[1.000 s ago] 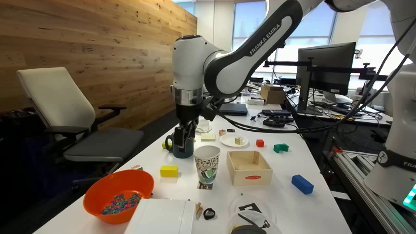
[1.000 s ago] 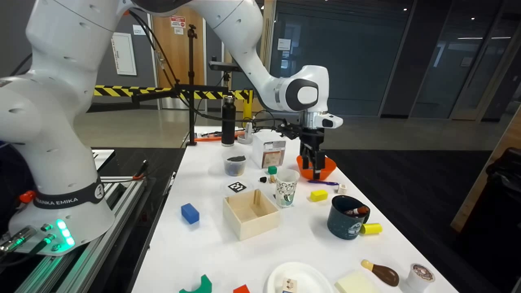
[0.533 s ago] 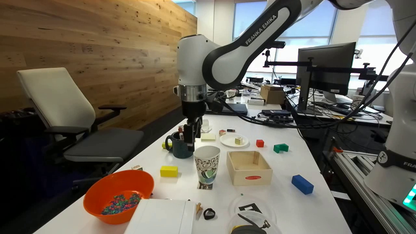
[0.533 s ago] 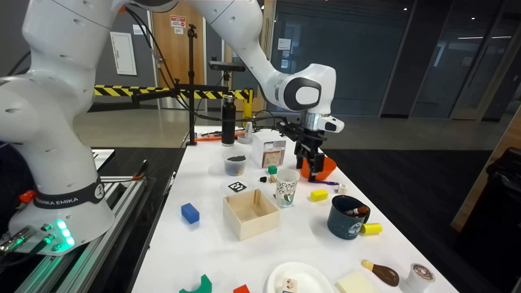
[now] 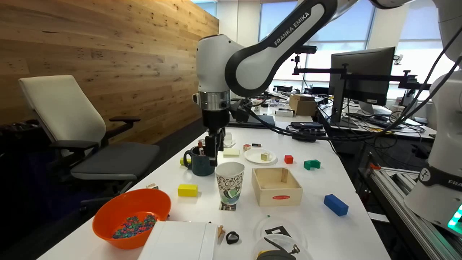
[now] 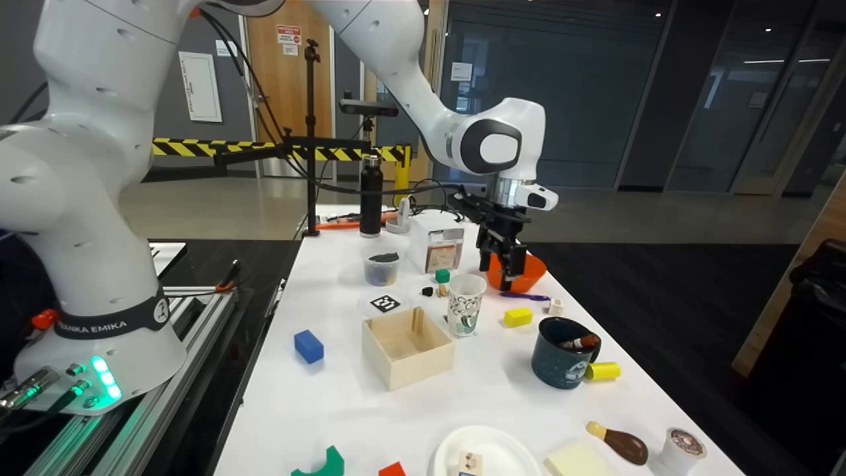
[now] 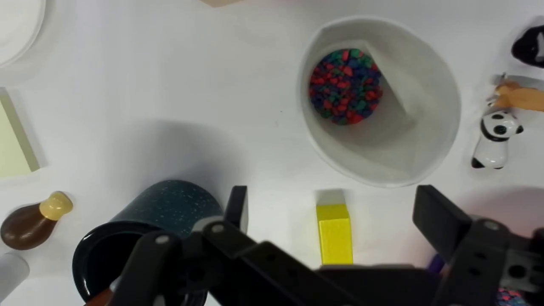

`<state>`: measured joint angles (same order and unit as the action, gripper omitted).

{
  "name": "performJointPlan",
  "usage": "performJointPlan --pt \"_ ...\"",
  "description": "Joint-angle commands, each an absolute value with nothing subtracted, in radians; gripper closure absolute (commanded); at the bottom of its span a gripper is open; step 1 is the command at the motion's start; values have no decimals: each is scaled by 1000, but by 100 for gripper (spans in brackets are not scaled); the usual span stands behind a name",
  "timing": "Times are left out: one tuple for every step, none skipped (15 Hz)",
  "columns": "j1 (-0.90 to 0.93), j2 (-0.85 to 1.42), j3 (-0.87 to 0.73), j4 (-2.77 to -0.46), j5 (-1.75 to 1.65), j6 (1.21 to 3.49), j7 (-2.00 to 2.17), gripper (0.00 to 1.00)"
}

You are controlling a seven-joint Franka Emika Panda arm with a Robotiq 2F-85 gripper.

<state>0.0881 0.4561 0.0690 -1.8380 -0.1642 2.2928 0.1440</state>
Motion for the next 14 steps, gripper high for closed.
performJointPlan --pt "119 453 49 -1836 -164 2296 143 0" --pt "125 451 45 -1836 -170 2297 148 0" --pt "130 452 42 -1837 -173 2293 152 0" --pt "133 453 39 -1835 -171 2290 157 0" --pt "132 454 37 -1833 -162 2279 162 0" --pt "133 455 34 -1833 -156 2275 170 0" --pt "132 456 32 -1831 -151 2267 178 0" --pt "126 457 36 -1832 -137 2256 170 0" --pt "123 454 38 -1841 -132 2268 165 0" --pt "124 451 40 -1853 -142 2305 150 0" --pt "132 457 39 -1840 -152 2285 153 0" --pt "136 466 38 -1826 -154 2283 158 0" --pt "141 487 37 -1800 -162 2290 157 0" --pt "137 505 46 -1778 -148 2308 139 0"
